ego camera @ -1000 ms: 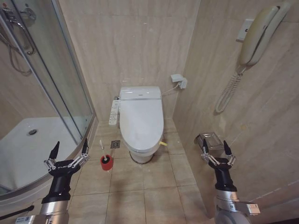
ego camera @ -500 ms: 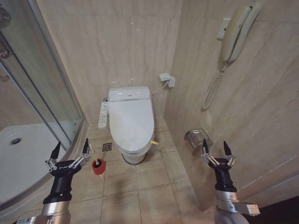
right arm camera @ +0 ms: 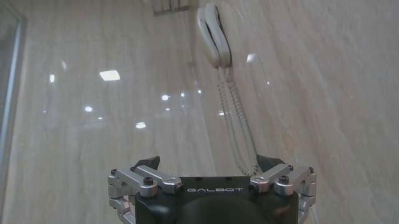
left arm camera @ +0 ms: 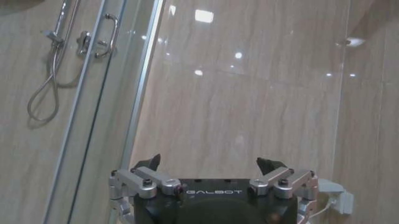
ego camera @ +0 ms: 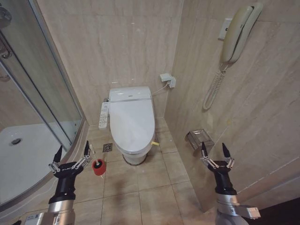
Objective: Open the toilet lid, clean the toilet bowl with a toilet brush, close the toilet lid, and flush.
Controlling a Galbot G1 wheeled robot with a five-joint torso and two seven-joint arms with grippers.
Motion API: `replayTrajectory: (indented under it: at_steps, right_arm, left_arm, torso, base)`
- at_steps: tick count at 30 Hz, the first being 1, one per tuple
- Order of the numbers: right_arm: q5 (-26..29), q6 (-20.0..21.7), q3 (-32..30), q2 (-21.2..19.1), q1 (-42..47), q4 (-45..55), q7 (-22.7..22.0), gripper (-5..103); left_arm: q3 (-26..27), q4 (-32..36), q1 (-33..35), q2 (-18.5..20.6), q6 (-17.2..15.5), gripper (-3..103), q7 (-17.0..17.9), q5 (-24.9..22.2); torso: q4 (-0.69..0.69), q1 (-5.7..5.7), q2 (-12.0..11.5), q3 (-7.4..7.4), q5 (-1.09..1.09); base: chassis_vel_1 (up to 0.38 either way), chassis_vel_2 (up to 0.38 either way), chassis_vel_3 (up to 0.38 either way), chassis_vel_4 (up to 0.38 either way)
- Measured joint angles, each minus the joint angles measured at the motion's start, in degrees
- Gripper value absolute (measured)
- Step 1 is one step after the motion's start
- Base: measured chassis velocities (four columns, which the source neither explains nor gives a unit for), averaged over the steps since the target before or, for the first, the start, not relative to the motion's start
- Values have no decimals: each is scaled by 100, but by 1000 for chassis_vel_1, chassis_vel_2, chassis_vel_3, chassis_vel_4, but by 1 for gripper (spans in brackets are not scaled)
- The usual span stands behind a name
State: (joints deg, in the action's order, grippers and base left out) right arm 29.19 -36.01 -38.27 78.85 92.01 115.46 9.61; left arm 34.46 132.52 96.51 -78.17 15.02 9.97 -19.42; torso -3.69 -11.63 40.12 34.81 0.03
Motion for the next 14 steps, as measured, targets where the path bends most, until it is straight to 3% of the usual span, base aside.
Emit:
replayTrajectory:
  at_steps: [3,14]
  right_arm:
    - [-2,-83,-68,52,172,137,191,100]
    - [-193,-209,-134,259,535,321,228,100]
  left_arm:
    - [-134,5,-40,-48,-2,100,39,-1]
    - [-383,-167,-259,9,115,100,51,-37]
  torso:
    - [0,0,0,0,0]
    - [1,0,0,0,0]
  base:
    - [0,0,0,0]
    - [0,0,0,0]
